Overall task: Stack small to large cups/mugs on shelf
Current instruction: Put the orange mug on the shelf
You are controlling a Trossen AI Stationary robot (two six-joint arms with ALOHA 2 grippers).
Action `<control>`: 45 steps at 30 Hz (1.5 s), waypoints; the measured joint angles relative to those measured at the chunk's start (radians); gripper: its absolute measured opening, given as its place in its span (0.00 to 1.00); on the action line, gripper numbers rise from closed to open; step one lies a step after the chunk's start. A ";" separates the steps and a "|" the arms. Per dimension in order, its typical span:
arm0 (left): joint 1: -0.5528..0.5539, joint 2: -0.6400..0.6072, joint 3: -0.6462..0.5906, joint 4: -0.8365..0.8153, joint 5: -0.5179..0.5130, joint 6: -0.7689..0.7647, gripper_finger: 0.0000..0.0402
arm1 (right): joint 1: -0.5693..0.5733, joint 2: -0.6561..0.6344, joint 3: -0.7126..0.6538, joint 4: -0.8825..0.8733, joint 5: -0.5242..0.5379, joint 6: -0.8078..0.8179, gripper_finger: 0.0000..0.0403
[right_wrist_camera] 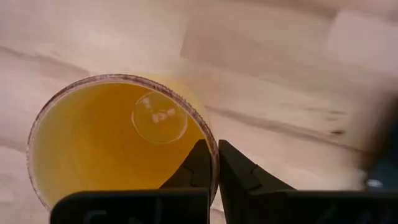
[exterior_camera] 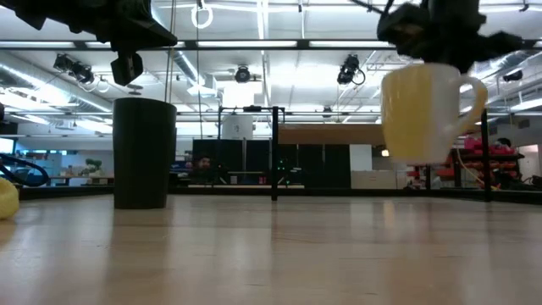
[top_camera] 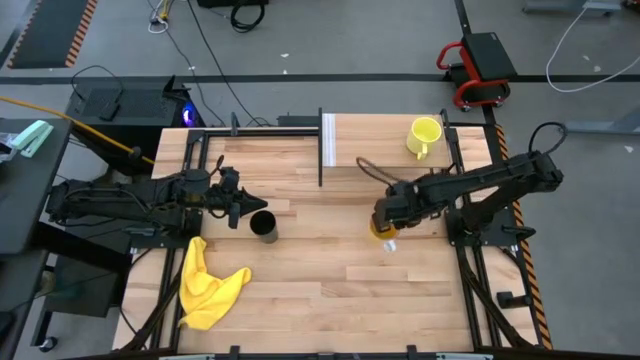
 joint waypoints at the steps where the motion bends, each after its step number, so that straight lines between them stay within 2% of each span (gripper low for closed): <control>1: 0.000 0.000 0.000 0.000 0.000 0.000 0.03 | -0.009 0.000 0.036 -0.043 0.009 -0.013 0.03; 4: 0.000 0.000 0.000 0.000 0.000 0.000 0.03 | -0.043 0.000 0.142 -0.173 0.041 -0.066 0.03; 9: 0.000 0.000 0.000 0.000 0.000 0.000 0.05 | -0.117 -0.001 0.299 -0.287 0.094 -0.142 0.03; 17: 0.000 0.000 0.000 0.000 0.000 0.000 0.05 | -0.283 0.000 0.439 -0.299 0.116 -0.369 0.03; 24: 0.000 0.000 0.000 0.000 0.000 -0.003 0.03 | -0.470 0.002 0.492 -0.300 0.117 -0.569 0.03; 33: 0.000 0.000 0.000 0.000 -0.041 -0.021 0.06 | -0.711 0.003 0.509 -0.259 0.119 -0.821 0.03; 39: 0.000 0.000 0.000 0.001 -0.099 -0.045 0.04 | -0.779 0.070 0.510 -0.192 0.099 -0.932 0.03; 45: 0.000 0.000 0.000 0.001 -0.120 -0.087 0.03 | -0.795 0.179 0.547 -0.195 0.081 -0.965 0.03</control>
